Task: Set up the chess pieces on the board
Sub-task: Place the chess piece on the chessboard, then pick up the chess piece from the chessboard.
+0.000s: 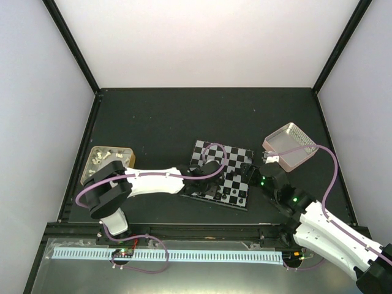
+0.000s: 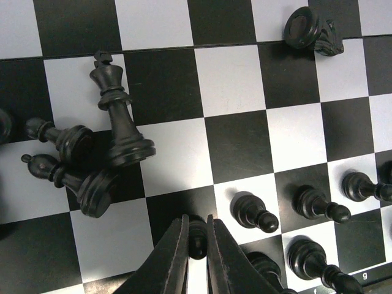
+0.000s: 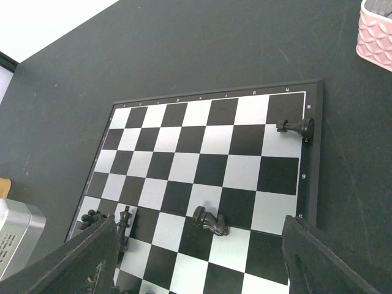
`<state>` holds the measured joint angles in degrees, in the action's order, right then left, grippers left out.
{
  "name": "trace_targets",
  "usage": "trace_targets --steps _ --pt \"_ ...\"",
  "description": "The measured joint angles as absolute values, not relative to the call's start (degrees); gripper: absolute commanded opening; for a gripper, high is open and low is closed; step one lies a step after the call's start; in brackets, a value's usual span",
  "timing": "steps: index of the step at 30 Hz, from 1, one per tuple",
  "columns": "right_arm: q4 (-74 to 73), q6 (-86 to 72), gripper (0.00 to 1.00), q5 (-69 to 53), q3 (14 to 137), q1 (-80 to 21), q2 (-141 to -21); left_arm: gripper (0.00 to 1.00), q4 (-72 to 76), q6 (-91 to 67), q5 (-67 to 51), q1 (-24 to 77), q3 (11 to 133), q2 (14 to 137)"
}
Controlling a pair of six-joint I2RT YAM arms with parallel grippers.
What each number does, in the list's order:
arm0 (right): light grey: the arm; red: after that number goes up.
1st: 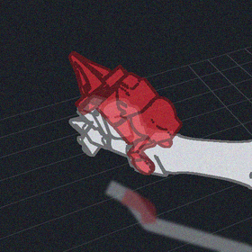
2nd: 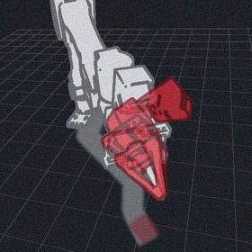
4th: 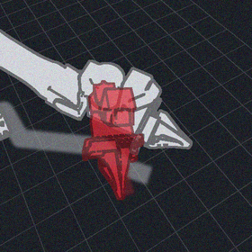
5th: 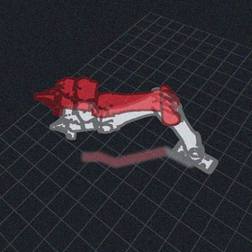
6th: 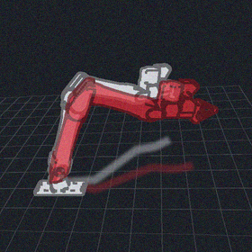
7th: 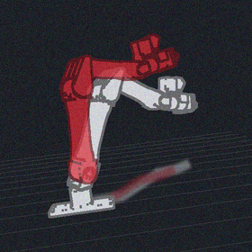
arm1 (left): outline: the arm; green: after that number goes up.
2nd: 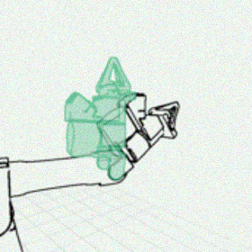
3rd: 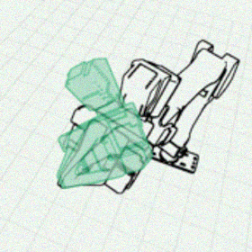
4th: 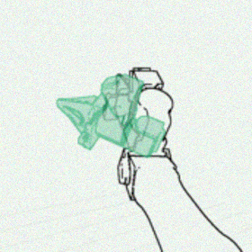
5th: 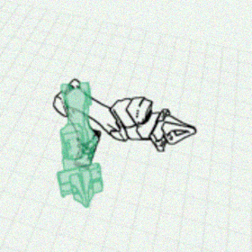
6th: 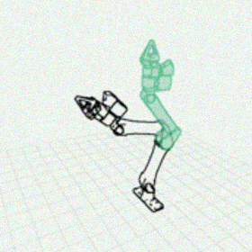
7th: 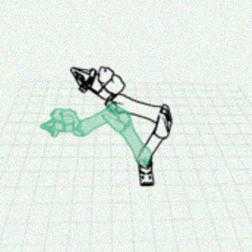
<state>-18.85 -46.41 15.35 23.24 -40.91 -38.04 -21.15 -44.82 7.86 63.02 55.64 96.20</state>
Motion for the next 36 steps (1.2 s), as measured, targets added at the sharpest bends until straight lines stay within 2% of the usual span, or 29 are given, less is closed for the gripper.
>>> trace_targets --steps 6,14,20,27,36 --pt "-18.7 -46.4 0.74 15.3 23.2 -40.9 -38.5 0.13 -20.6 -44.6 8.0 63.0 55.6 96.4" --pt "-18.2 -46.5 0.74 14.9 23.2 -40.9 -37.9 0.27 -21.0 -44.5 8.4 63.0 55.6 96.9" --pt "-18.3 -46.5 0.74 14.9 23.2 -40.9 -37.2 0.31 -21.1 -44.3 8.4 63.0 55.6 96.2" --pt "-20.4 -46.0 0.77 14.9 25.5 -40.9 -38.4 0.34 -21.5 -43.6 8.3 61.3 55.2 89.5" --pt "-21.2 -42.2 0.82 16.6 32.6 -40.2 -44.8 0.39 -21.5 -40.9 8.4 55.0 54.7 74.6"
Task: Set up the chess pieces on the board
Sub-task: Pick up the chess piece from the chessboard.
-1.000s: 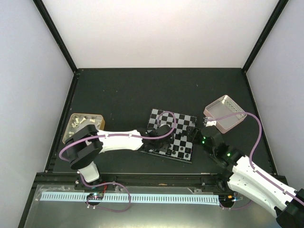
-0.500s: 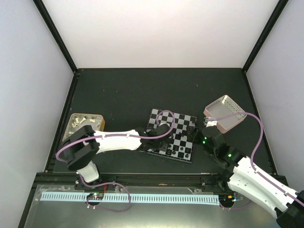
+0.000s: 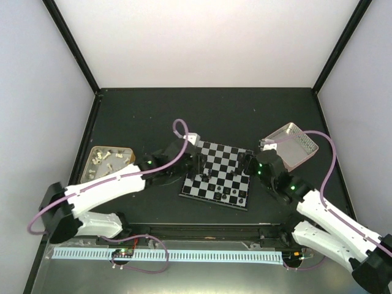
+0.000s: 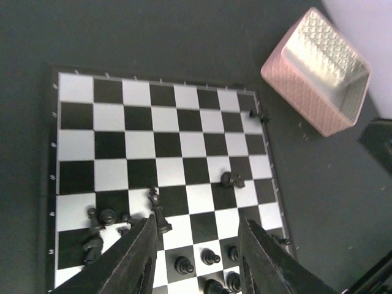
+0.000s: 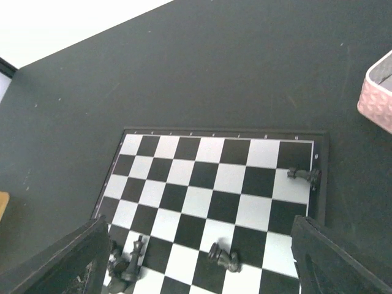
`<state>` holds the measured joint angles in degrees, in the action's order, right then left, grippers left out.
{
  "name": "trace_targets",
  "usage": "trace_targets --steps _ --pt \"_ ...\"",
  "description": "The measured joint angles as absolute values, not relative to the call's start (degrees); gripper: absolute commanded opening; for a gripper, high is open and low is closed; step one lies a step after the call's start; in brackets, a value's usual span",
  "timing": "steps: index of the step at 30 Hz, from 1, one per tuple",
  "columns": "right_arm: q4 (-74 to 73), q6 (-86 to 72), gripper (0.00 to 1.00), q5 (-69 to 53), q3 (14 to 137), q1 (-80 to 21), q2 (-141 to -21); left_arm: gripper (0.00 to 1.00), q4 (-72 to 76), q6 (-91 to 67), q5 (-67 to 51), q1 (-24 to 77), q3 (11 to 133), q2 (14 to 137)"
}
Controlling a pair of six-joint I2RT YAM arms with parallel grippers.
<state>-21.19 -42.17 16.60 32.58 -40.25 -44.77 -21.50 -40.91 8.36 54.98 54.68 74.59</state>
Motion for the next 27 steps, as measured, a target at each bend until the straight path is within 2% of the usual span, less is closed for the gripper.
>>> trace_targets --steps 4,7,11,17,27 --pt "-21.0 -39.2 0.81 16.6 35.8 -38.0 -49.5 0.44 -21.5 -39.6 10.3 52.9 52.4 66.1" --pt "-20.5 -35.6 0.81 14.9 37.2 -34.7 -53.4 0.54 -21.7 -38.7 13.4 52.1 49.6 59.4" --pt "-21.0 -29.8 0.79 11.1 40.4 -30.2 -60.8 0.63 -22.3 -37.9 17.7 51.4 45.5 50.6" --pt "-22.9 -24.3 0.76 6.1 44.2 -28.2 -69.9 0.68 -23.2 -36.3 21.8 49.9 43.1 43.1" --pt "-27.0 -21.8 0.75 3.8 46.4 -28.1 -76.9 0.71 -23.6 -35.6 21.3 46.6 41.8 44.5"
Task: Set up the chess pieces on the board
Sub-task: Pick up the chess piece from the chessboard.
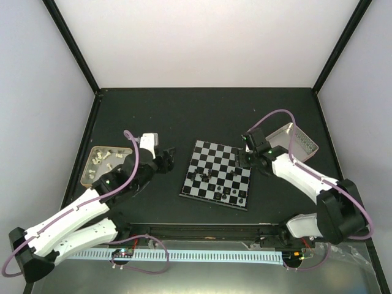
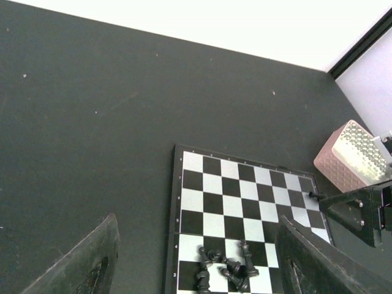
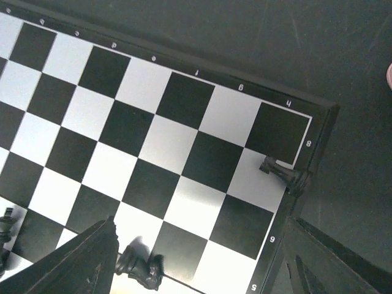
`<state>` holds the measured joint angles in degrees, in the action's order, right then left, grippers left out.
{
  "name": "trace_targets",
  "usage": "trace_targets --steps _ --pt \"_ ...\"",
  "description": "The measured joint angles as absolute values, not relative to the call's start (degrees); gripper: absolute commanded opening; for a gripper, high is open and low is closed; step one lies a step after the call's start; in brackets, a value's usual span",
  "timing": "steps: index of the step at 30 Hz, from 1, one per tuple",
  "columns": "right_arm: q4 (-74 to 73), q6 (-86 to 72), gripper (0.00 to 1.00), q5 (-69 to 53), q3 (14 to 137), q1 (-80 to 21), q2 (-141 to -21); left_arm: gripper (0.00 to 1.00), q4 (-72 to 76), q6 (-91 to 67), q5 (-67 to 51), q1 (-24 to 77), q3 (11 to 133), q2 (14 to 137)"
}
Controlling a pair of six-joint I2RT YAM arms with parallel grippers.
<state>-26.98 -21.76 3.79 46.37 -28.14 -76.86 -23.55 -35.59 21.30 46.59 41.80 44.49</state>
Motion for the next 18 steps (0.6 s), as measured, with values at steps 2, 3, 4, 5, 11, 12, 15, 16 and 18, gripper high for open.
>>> trace_targets --steps 2,3,4,5,11,12,15,16,18 --pt "-28.1 -21.4 0.75 3.8 46.9 -28.1 -77.8 0.72 -23.5 -35.6 20.3 46.1 41.8 45.6" --pt "-28.5 -21.3 0.75 3.8 47.3 -28.1 -78.4 0.72 -23.3 -35.6 19.8 45.8 41.7 46.2" --pt "-28.6 -21.1 0.75 3.8 47.5 -28.1 -78.8 0.72 -23.1 -35.6 19.3 45.6 41.6 46.6" --pt "-28.7 -21.0 0.74 3.8 47.7 -28.1 -79.3 0.72 -23.0 -35.6 18.8 45.4 41.6 47.0" --pt "-29.0 -20.9 0.66 3.5 48.1 -28.1 -83.0 0.72 -22.1 -36.0 16.6 44.2 40.9 48.5" --pt "-29.0 -20.9 0.65 3.4 48.1 -28.1 -83.4 0.72 -22.0 -36.1 16.3 44.1 40.6 48.5" --pt "-28.9 -21.4 0.63 2.3 48.1 -28.1 -84.0 0.72 -21.4 -36.2 15.2 43.5 39.5 48.5" --pt "-28.9 -21.5 0.63 2.0 48.1 -28.1 -84.2 0.72 -21.4 -36.3 15.0 43.4 39.3 48.6" --pt "-28.9 -21.8 0.61 1.5 48.3 -28.1 -85.0 0.72 -21.3 -36.3 14.7 43.0 39.3 48.9"
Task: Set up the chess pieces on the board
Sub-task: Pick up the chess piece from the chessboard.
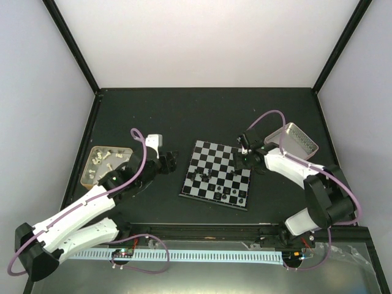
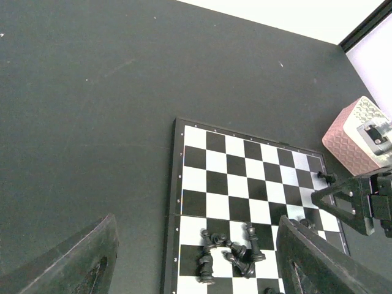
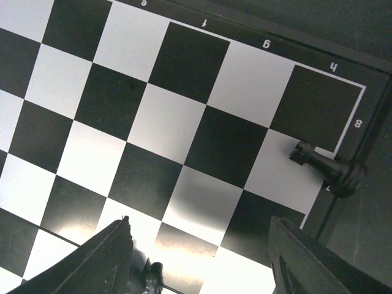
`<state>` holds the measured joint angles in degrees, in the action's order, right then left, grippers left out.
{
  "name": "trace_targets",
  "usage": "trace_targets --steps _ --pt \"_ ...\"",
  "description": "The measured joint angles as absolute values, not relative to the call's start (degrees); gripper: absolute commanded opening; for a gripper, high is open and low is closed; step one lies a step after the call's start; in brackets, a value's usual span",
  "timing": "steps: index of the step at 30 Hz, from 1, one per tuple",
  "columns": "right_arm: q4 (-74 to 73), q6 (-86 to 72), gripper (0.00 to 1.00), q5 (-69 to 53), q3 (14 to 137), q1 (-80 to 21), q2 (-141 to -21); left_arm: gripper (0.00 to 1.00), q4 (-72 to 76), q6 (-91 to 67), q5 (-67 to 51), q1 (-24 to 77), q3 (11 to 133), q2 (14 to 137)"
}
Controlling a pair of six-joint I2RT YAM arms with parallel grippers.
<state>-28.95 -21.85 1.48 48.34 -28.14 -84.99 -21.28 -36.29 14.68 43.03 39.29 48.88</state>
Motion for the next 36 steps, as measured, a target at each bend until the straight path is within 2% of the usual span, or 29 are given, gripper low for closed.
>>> trace_targets --steps 20,31,36 --pt "-28.5 -22.9 0.56 0.1 49.8 -28.9 -87.4 0.73 -18.8 -37.8 11.1 42.3 38.1 48.9" --pt "-28.5 -23.1 0.44 0.1 49.1 -30.3 -87.4 0.73 -17.3 -39.3 8.7 42.3 36.4 49.3" --pt "-28.5 -23.2 0.45 -0.1 49.1 -30.7 -87.4 0.73 -17.0 -39.7 8.1 42.3 36.1 49.3"
